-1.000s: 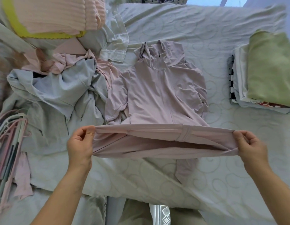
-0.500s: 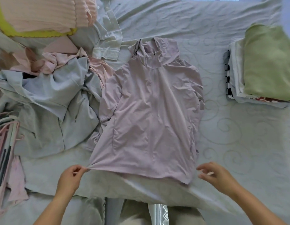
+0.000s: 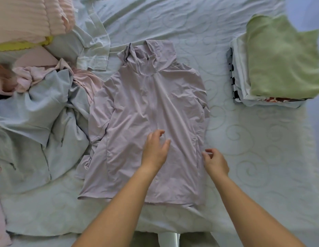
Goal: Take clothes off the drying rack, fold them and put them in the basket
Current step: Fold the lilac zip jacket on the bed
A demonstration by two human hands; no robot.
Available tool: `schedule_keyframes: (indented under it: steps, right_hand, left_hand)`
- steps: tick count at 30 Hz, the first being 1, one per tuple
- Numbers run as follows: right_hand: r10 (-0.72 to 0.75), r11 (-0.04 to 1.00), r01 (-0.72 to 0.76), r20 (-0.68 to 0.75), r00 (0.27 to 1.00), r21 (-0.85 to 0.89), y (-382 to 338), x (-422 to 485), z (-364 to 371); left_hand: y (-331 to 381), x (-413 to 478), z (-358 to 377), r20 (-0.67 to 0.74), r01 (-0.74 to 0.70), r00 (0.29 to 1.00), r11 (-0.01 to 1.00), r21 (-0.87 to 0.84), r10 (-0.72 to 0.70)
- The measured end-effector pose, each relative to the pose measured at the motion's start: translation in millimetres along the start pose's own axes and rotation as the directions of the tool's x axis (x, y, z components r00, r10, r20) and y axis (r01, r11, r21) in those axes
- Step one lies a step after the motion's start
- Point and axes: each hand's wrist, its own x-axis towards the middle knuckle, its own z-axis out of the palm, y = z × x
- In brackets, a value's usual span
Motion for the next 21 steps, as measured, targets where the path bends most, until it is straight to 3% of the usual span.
schedule_keyframes:
  steps: [5, 7, 9, 14, 18, 21]
  right_hand:
    - [0.070, 0.989, -0.086, 0.134, 0.989, 0.119, -4, 9, 13]
    - [0.031, 0.994, -0.055, 0.245, 0.969, 0.092, -5, 9, 12]
    - [-0.003, 0.995, -0.023, 0.264, 0.965, 0.097, -6, 7, 8]
    - [-0.069, 0.968, 0.047, 0.083, 0.994, 0.245, 2, 5, -27]
    - [-0.047, 0.877, 0.135, -0.198, 0.979, 0.461, 12, 18, -81]
    - [-0.160, 0.811, 0.270, -0.248, 0.955, 0.519, 5, 24, -122]
  left_hand:
    - [30, 11, 39, 0.094, -0.069, 0.993, 0.997, 0.045, 0.064]
    - [34, 10, 48, 0.134, -0.055, 0.990, 0.996, 0.066, 0.046]
    - [36, 6, 54, 0.198, -0.043, 0.980, 0.994, 0.097, 0.023]
    - [39, -3, 65, 0.384, -0.081, 0.923, 0.987, 0.137, 0.022]
    - [45, -3, 68, 0.338, 0.042, 0.938, 0.994, 0.104, -0.075]
    - [70, 0, 74, 0.257, 0.099, 0.962, 0.995, -0.020, -0.090]
